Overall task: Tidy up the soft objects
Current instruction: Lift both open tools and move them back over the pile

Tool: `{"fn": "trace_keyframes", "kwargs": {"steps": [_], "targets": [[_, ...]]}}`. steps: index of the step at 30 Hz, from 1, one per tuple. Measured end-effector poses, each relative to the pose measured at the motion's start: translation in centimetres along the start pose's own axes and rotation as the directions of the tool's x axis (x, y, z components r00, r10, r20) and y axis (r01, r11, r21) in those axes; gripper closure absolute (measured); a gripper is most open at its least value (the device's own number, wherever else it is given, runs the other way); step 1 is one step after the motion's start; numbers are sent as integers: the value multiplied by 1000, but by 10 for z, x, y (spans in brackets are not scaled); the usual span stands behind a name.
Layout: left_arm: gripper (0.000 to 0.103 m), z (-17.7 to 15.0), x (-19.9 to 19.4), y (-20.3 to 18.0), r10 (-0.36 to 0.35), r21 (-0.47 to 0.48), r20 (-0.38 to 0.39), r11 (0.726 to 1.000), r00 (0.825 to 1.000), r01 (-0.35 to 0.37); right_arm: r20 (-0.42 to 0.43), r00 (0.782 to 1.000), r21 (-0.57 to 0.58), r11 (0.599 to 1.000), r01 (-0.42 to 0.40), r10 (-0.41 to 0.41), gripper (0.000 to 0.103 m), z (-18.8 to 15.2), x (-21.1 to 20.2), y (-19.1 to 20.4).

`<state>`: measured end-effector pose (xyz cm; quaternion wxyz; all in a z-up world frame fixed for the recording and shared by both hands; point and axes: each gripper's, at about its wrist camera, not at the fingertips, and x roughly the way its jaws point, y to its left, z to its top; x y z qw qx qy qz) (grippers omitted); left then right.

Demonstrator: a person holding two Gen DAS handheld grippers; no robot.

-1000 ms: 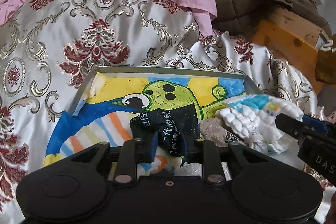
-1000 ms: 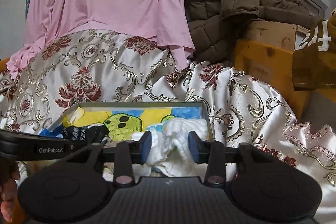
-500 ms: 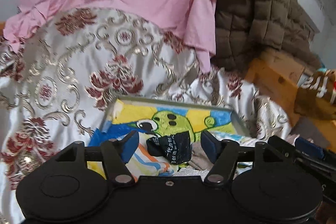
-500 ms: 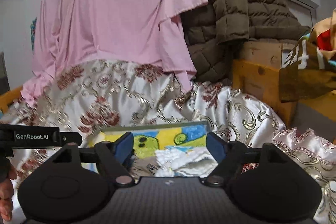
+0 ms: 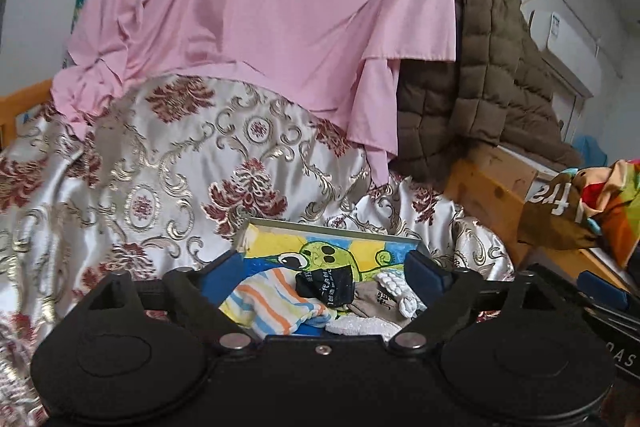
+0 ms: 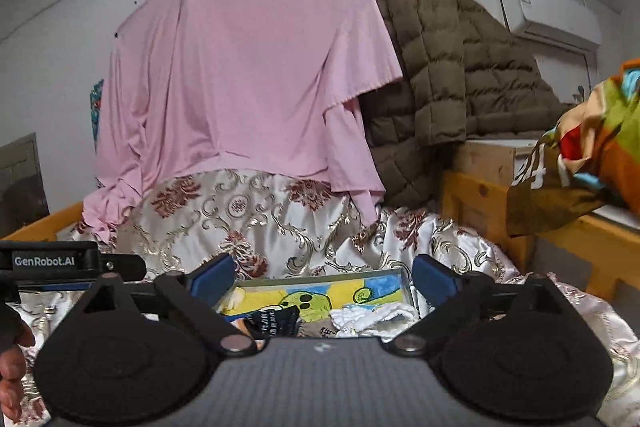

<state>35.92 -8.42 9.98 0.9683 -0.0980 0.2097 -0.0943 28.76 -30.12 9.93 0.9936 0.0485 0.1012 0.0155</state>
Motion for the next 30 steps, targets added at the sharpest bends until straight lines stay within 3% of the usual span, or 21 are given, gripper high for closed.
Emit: {"fn": "trace_keyframes", "kwargs": {"steps": [14,21,30], "targets": [[7,-44,-103,12,6,15,60,1000,998,-6,60,998,-42,999,-31,34,1,-16,-94,30],[6,-65,-137,20,14,45,78,999,997,-18,83,996,-45,999,-27,31,0,-27,-125,37],[2,-92,-165,30,46,115,68,992,997,-54,41,999,-84,996,-26,30,0,-55,-154,48]]}}
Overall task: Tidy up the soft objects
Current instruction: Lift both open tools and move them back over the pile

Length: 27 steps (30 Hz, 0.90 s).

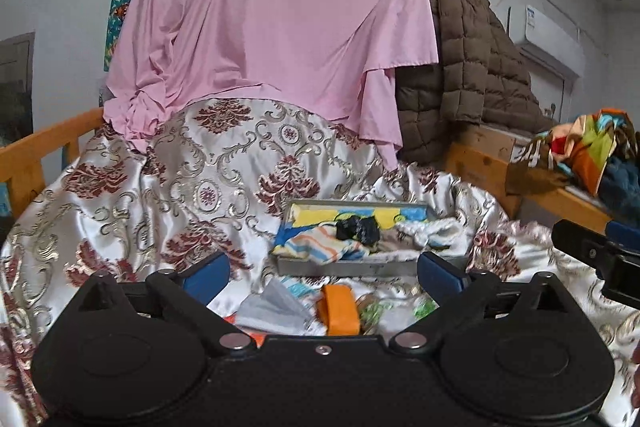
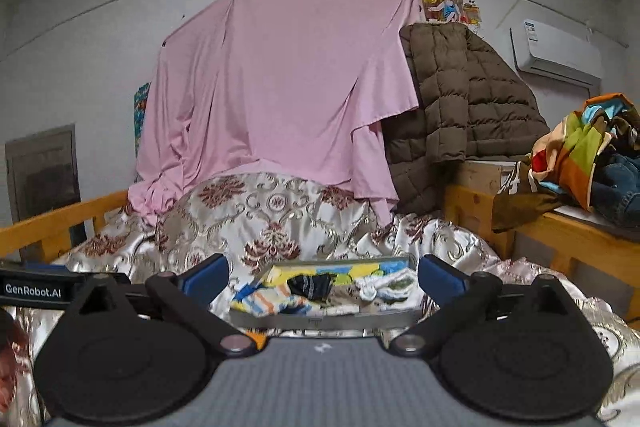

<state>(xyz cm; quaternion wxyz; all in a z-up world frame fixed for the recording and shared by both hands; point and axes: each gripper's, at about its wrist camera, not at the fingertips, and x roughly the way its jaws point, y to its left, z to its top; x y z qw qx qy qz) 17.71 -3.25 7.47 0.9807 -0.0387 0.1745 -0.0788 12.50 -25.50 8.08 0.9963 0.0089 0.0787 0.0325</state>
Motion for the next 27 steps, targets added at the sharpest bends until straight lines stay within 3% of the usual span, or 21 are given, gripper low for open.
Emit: {"fn": "trace_keyframes", "kwargs": {"steps": [18,27], "targets": [[1,-64,-11,41,65,57,-109,997,992,-59,-173,985,-77,997,-2,-12,0,-44,-13,28],[1,-72,-2,48,88,48,-156,996,984,-81,-234,972,-117,993,-16,-12,0,-56,-5,44]]}}
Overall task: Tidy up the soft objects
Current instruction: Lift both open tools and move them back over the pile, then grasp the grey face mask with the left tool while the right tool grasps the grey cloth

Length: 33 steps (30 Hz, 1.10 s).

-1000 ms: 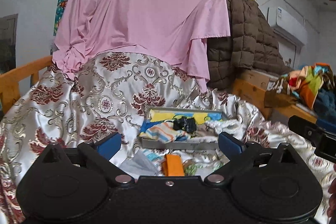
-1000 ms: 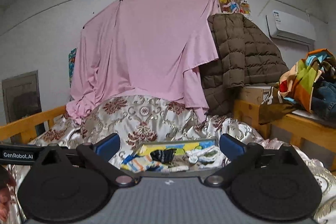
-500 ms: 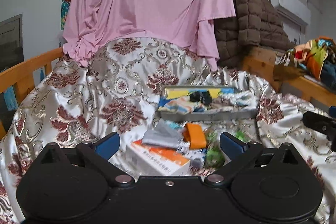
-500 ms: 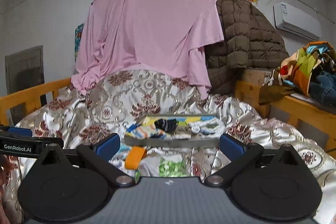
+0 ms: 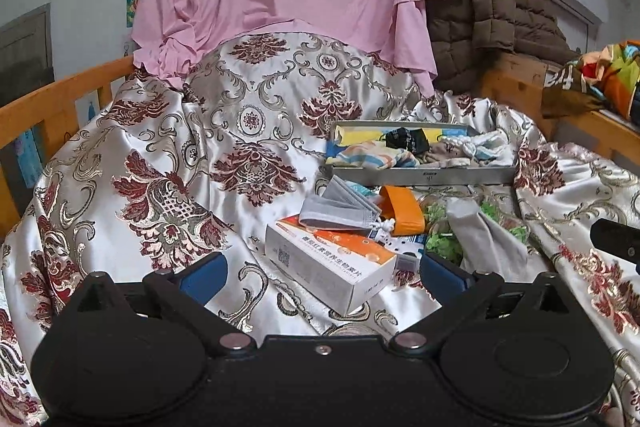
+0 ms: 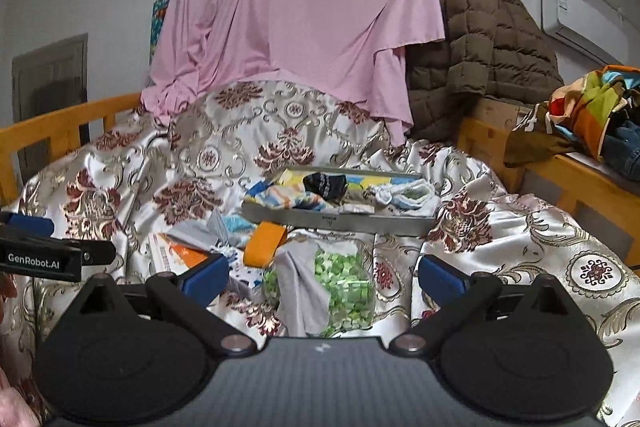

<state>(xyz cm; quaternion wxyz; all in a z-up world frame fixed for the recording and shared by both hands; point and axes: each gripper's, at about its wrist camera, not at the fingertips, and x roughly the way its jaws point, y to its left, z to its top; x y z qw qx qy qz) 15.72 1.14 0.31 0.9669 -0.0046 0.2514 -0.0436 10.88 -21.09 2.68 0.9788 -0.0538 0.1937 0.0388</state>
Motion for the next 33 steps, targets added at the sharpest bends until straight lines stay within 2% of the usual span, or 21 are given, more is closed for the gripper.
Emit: {"fn": "trace_keyframes", "kwargs": {"steps": [7,14,23,27,33], "targets": [[1,-2,5,2,39,-4,-26,999,999,-39,-52,998,-31,999,-24,22,0,-5,11,13],[1,-2,16,8,81,-44,-87,995,993,-85,-98,993,-57,996,-67,61,0,-11,20,25],[1,2,34,12,90,-59,-127,993,988,-98,-157,982,-121,985,-125,105,0,-16,37,43],[1,9,49,13,100,-51,-122,993,987,-107,-150,984,-189,975,-120,92,0,-16,50,51],[1,21,77,12,88,-32,-118,995,989,-92,-102,994,-311,948,-68,38,1,-15,79,56]]}}
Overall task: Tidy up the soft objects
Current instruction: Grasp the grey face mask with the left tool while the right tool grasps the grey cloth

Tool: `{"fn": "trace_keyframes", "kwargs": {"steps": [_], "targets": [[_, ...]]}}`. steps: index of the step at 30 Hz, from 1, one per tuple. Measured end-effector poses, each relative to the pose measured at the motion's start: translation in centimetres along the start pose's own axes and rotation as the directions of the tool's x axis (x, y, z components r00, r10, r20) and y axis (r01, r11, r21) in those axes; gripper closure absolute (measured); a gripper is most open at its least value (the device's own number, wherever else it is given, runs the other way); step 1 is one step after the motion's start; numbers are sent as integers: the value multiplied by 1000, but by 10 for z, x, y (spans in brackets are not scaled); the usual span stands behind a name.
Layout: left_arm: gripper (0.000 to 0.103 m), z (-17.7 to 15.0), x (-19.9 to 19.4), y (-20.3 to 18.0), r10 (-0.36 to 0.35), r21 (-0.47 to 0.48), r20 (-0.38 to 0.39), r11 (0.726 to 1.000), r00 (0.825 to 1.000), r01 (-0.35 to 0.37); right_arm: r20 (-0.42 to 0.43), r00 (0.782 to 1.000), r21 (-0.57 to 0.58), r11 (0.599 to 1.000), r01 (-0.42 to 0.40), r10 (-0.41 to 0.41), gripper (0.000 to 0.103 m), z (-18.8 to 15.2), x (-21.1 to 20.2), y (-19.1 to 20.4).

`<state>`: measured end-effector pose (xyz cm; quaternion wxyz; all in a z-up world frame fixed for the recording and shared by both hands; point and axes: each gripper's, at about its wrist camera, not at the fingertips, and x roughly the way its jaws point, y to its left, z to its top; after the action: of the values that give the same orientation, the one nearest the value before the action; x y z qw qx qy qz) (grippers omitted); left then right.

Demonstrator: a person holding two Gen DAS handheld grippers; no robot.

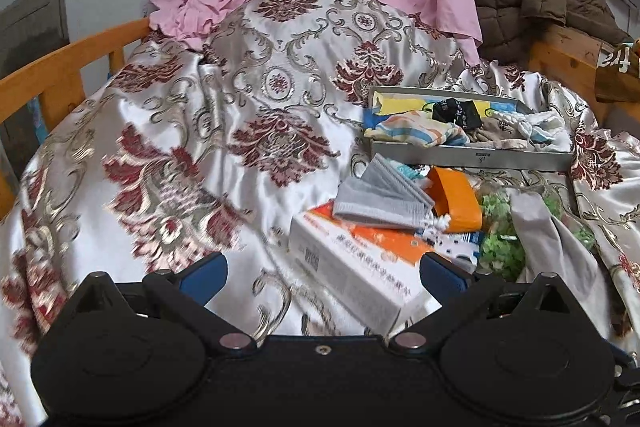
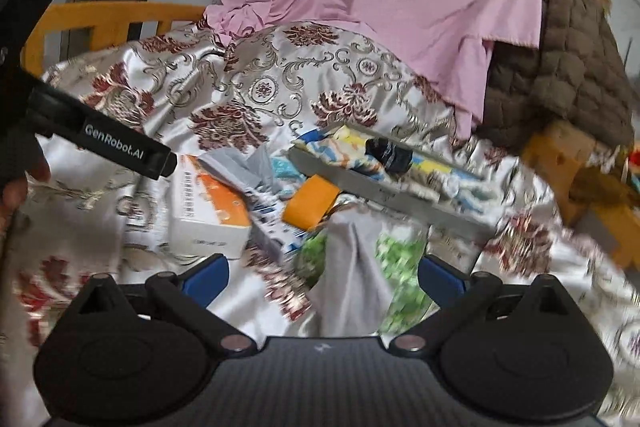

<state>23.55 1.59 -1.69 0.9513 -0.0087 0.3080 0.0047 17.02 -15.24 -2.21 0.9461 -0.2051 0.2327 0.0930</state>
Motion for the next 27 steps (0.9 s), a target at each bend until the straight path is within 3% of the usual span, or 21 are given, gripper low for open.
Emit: {"fn": "trace_keyframes", "kwargs": {"steps": [16,22,27], "targets": [[1,31,84,-9,-126,37,57,992,990,124,-25,1000,-22,1000,-1,0,1,1,69,-16],[1,37,114,-4,-228,-33,27,973,973,229,-33,999,-36,999,-11,10,4,-1,76,-13],[1,33,125,-6,-251,-18,2,968,968,251,-45,999,-34,999,-12,10,7,-1,81,-12]]}}
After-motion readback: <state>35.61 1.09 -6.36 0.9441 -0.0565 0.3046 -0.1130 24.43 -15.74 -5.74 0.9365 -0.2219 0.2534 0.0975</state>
